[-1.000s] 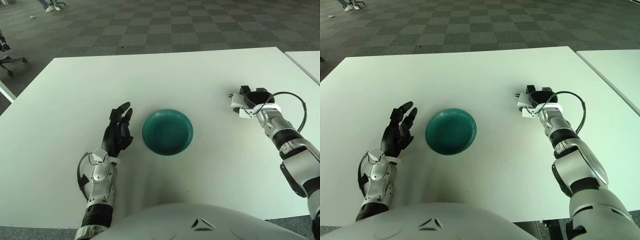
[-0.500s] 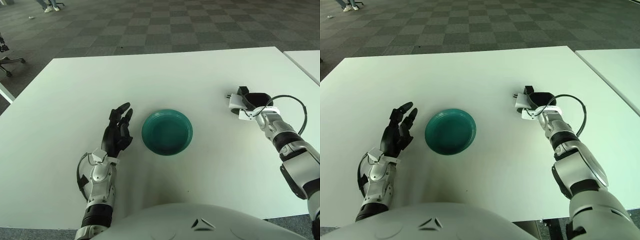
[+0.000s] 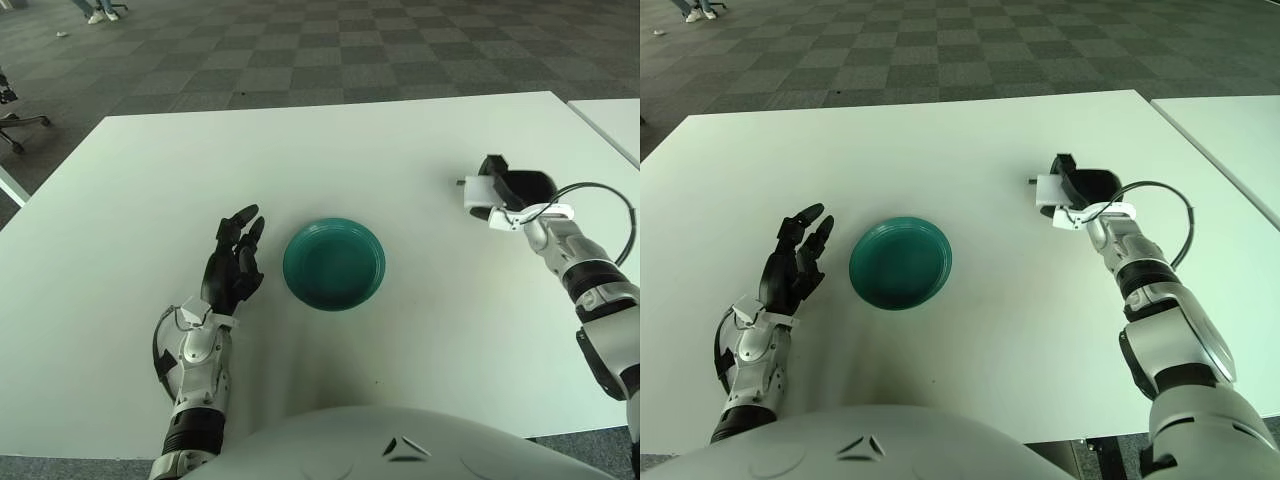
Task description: Put the charger into the plate.
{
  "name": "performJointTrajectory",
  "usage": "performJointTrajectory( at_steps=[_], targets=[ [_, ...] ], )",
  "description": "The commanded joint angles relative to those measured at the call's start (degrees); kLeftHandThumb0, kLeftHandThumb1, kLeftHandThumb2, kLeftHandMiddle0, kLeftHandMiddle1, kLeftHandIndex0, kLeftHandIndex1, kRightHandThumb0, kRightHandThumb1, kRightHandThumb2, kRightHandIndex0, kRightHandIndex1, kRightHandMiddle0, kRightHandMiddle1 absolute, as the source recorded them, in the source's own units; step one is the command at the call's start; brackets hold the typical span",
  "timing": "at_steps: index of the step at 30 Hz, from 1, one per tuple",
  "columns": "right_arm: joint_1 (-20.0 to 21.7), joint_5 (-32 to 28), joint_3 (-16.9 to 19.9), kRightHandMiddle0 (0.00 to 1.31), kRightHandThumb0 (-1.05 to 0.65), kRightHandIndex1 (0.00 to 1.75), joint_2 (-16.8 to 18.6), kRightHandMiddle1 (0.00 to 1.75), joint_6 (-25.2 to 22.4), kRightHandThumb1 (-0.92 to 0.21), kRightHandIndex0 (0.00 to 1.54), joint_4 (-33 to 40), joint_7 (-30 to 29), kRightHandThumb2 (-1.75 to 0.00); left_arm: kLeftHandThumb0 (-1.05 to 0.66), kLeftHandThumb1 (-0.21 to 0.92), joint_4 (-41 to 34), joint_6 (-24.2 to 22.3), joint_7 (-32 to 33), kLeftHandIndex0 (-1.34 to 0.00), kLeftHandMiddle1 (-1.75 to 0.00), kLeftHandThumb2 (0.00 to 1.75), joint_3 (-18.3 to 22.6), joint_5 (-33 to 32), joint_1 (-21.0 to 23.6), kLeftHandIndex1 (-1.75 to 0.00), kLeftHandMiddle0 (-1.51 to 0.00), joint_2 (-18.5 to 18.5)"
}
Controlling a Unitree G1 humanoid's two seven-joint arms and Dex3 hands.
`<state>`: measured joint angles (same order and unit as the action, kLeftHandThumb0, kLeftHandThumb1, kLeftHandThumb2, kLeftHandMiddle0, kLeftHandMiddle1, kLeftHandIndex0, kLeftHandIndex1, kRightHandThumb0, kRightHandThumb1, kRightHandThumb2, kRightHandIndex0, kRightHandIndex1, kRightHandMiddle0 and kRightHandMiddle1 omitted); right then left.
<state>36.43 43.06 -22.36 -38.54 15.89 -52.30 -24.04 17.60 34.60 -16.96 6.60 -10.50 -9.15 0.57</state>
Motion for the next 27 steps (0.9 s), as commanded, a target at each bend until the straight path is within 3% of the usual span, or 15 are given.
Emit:
performJointTrajectory(
  at_steps=[1, 6, 14, 19, 27],
  targets=[
    [-1.4, -1.0, 2.8, 0.39, -0.4, 1.75, -1.3, 1.75, -1.6, -0.62, 0.87, 10.6, 0.3, -0.92, -0.94, 0.92, 5.4, -0.3, -0.2, 0.0, -0.02, 0.81, -0.4, -2.2, -4.1, -0.93, -0.36, 2.9],
    [-3.5, -1.9, 6.5, 0.41, -0.41, 1.75, -0.5, 1.75, -5.0, -0.58, 0.88, 22.8, 2.6, -0.98, -0.94, 0.92, 5.1, -0.4, -0.4, 0.0, -0.03, 0.82, -0.3, -2.1, -4.1, -0.95, -0.37, 2.8],
    [-7.0, -2.1, 7.9, 0.43, -0.41, 1.75, 3.5, 1.75, -11.4, -0.56, 0.88, 36.9, 9.1, -1.0, -0.94, 0.92, 5.6, -0.6, -0.8, 0.0, -0.03, 0.84, -0.9, -1.7, -3.8, -0.94, -0.38, 2.8],
    [-7.6, -1.4, 7.2, 0.43, -0.41, 1.75, 6.6, 1.75, -13.8, -0.56, 0.88, 41.2, 12.3, -1.01, -0.94, 0.92, 5.8, -0.6, -0.7, 0.0, -0.03, 0.85, -1.3, -1.4, -3.6, -0.94, -0.38, 3.2],
    [-7.7, 1.3, 3.8, 0.43, -0.41, 1.75, 9.2, 1.75, -13.3, -0.55, 0.9, 42.6, 16.7, -1.02, -0.95, 0.92, 7.2, 0.5, -0.6, -0.01, -0.02, 0.84, -1.7, -1.4, -3.1, -0.99, -0.38, 4.6]
  ],
)
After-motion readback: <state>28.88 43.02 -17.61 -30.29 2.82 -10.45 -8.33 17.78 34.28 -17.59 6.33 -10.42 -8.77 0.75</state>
